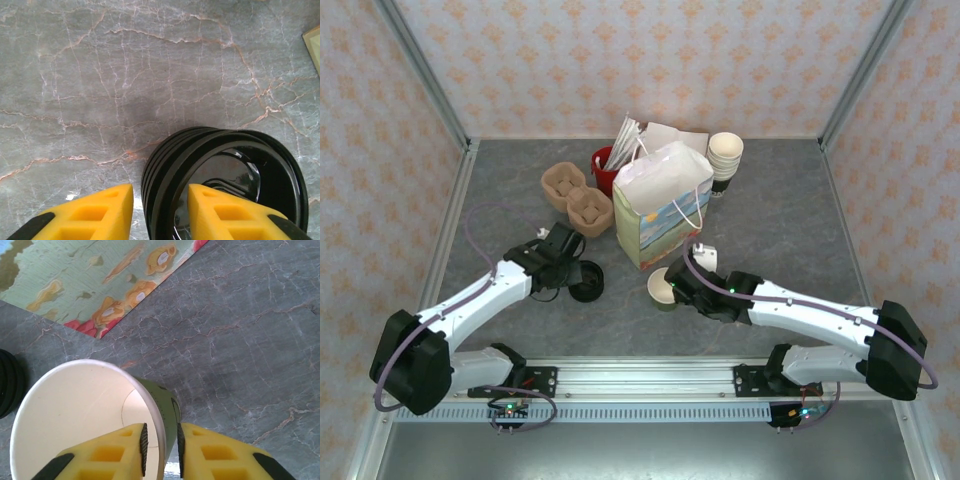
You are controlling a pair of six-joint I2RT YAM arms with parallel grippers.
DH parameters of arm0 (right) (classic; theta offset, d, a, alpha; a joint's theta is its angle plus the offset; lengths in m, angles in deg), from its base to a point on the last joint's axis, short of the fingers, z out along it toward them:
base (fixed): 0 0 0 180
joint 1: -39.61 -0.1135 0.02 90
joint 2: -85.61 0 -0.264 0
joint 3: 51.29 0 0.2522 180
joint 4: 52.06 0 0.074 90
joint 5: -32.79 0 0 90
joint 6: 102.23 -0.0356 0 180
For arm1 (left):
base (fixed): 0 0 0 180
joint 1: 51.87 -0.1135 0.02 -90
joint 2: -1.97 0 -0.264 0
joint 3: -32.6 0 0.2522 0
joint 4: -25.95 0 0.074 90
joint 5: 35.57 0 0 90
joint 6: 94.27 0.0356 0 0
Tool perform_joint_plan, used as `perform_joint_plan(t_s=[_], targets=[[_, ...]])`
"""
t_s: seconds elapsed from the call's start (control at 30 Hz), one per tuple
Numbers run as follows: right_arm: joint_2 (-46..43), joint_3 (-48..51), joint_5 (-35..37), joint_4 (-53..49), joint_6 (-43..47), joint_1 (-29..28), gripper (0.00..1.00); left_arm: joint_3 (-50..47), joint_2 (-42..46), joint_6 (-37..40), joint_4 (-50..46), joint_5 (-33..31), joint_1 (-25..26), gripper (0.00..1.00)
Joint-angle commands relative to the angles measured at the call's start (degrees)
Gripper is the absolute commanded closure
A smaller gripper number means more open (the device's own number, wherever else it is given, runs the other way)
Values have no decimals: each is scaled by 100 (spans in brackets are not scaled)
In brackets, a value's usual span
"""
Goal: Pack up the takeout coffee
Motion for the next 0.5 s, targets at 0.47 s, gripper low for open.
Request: perform_joint_plan(t_s=[0.47], targets=[[-530, -172, 280, -401, 57, -30, 60, -90, -64, -104, -54, -296, 111, 72]])
